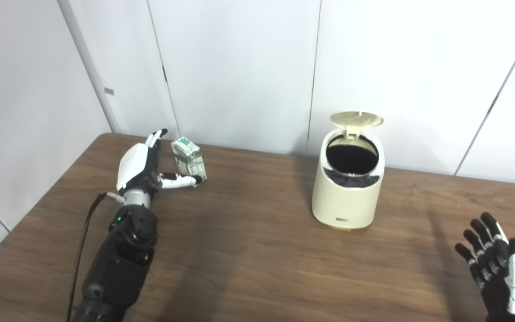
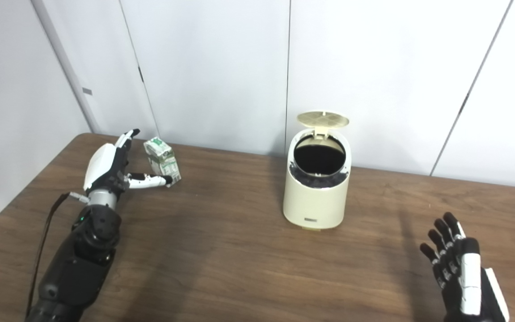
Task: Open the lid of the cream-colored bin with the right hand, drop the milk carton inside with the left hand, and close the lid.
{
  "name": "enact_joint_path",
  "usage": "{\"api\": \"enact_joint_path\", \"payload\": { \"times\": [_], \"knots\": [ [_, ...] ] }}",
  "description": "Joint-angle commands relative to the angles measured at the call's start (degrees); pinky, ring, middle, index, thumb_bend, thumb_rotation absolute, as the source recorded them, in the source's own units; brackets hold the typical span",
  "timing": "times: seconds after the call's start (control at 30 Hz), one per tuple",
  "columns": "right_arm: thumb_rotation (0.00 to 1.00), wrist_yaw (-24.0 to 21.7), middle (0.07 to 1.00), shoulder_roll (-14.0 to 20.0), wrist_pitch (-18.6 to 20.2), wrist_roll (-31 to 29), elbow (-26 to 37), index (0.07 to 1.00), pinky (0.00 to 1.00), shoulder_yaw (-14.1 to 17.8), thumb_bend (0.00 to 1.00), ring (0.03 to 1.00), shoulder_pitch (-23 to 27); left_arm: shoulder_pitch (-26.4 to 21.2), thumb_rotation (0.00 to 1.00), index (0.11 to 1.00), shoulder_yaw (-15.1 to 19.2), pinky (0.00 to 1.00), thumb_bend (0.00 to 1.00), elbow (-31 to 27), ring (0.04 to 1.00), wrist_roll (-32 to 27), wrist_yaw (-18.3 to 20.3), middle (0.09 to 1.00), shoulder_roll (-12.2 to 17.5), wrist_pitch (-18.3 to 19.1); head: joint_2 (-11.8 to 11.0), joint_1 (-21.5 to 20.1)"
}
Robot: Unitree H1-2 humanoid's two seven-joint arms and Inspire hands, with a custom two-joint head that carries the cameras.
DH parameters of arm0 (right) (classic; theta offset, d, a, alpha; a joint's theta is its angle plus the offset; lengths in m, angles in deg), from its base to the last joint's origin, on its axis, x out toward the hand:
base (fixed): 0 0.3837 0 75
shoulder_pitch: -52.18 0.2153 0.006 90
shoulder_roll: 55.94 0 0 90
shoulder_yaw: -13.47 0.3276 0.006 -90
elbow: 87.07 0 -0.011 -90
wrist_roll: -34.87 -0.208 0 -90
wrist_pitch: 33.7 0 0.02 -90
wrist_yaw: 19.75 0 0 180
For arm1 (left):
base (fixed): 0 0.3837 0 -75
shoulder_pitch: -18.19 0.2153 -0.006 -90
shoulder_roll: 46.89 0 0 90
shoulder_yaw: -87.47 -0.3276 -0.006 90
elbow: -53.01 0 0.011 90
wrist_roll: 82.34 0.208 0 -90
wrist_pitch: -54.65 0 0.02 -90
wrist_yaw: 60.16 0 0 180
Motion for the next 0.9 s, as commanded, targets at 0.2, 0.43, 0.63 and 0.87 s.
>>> {"api": "enact_joint_path", "payload": {
  "times": [0.2, 0.43, 0.63, 0.87],
  "knots": [
    [1.0, 0.55, 0.975, -0.31, 0.46, 0.81, 3.92, 0.981, 0.93, -0.69, 0.61, 0.972, 1.2, -5.76, 0.23, 0.956, -1.8, 0.71, 1.0, 4.67, 0.868, 0.16, 0.53, 0.941, 3.83, -0.28, -0.02, -0.22],
    [1.0, 1.06, 0.982, -0.75, 1.46, 0.98, 4.94, 0.988, 0.95, -0.99, 0.59, 0.983, 1.07, -8.48, 0.21, 0.966, 0.76, 0.73, 0.97, 8.0, 0.897, -5.8, 2.19, 0.963, 3.38, -0.22, 0.09, -0.42],
    [1.0, 1.3, 0.982, -0.74, 1.81, 1.39, 5.23, 0.991, 0.95, -1.22, 0.56, 0.983, 1.09, -9.82, 0.21, 0.963, 1.26, 0.76, 0.95, 10.1, 0.89, -9.32, 1.89, 0.943, 3.25, -1.57, 0.2, -0.46],
    [1.0, 1.14, 0.982, -0.84, 2.02, 0.86, 5.31, 0.993, 0.96, -1.14, 0.55, 0.985, 1.11, -10.43, 0.2, 0.94, -0.09, 0.74, 0.94, 10.52, 0.864, -8.78, 0.72, 0.915, 3.15, -1.66, 0.31, -0.6]
  ]
}}
